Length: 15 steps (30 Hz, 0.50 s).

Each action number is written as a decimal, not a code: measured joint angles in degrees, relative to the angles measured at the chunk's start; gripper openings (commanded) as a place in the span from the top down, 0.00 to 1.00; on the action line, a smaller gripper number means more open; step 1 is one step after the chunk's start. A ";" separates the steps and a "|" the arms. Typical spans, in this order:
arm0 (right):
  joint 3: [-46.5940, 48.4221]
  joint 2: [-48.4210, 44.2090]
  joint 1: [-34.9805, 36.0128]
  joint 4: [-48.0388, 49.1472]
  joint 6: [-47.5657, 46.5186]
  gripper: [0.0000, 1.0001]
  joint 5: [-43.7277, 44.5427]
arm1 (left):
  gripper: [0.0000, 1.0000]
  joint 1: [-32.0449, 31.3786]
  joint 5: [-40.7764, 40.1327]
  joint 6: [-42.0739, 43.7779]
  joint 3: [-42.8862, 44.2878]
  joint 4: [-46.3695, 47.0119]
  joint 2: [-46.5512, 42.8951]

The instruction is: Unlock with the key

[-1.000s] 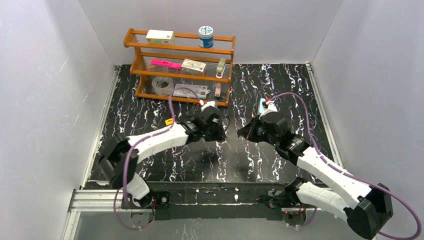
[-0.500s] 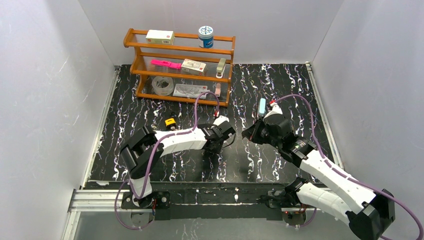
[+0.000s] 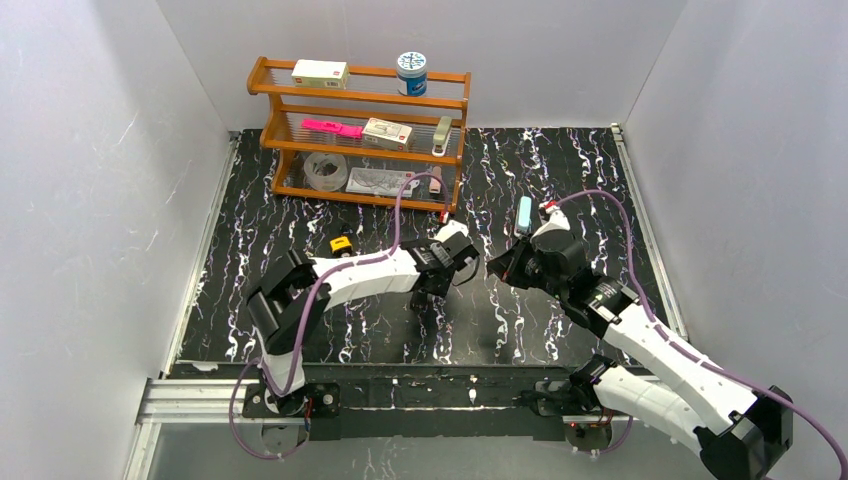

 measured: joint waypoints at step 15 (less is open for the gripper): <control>-0.22 -1.38 -0.17 -2.43 0.04 0.99 1.14 | 0.91 1.95 4.83 -0.57 1.55 3.23 6.27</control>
